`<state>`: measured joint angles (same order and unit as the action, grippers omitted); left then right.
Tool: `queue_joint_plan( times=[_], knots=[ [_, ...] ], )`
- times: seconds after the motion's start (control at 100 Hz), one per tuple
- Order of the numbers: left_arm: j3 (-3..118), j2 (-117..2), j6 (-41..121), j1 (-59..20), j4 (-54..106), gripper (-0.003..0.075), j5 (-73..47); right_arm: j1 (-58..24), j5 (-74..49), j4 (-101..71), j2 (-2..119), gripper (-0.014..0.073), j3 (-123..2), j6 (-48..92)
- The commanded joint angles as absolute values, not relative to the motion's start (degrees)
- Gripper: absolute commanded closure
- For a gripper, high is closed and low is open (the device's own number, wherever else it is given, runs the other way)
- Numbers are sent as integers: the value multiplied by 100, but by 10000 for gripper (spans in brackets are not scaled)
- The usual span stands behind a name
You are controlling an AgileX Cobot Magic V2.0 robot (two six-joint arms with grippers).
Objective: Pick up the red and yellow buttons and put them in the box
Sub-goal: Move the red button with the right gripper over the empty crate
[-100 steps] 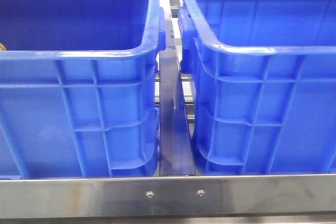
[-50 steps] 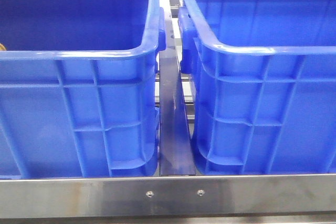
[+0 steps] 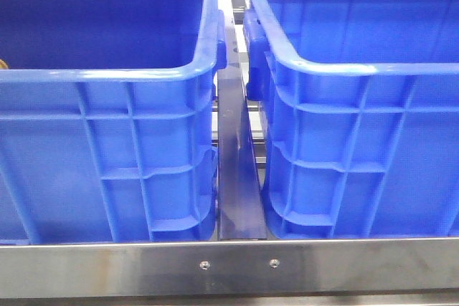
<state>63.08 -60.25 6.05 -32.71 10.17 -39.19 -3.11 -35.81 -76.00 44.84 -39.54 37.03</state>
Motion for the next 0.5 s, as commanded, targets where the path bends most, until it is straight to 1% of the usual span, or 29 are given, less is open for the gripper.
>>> queue_joint_plan(
  times=[0.0, 0.17, 0.4, 0.45, 0.49],
  knots=[
    [6173, -5519, 511, -2807, 1074, 100, -3558, -301, -3359, -7956, 4468, 462, -4125, 3837],
    [5549, -4679, 497, -1904, 1074, 100, -3558, -301, -3188, -7956, 4468, 462, -4125, 3915],
    [4939, -3603, 474, -1027, 1074, 104, -3558, -301, -2852, -7956, 4468, 462, -4125, 4178],
    [4861, -3423, 474, -865, 1074, 124, -3558, -301, -2749, -7956, 4468, 462, -4125, 4241],
    [4804, -3283, 474, -774, 1074, 160, -3558, -301, -2664, -7956, 4468, 462, -4125, 4317]
  ],
)
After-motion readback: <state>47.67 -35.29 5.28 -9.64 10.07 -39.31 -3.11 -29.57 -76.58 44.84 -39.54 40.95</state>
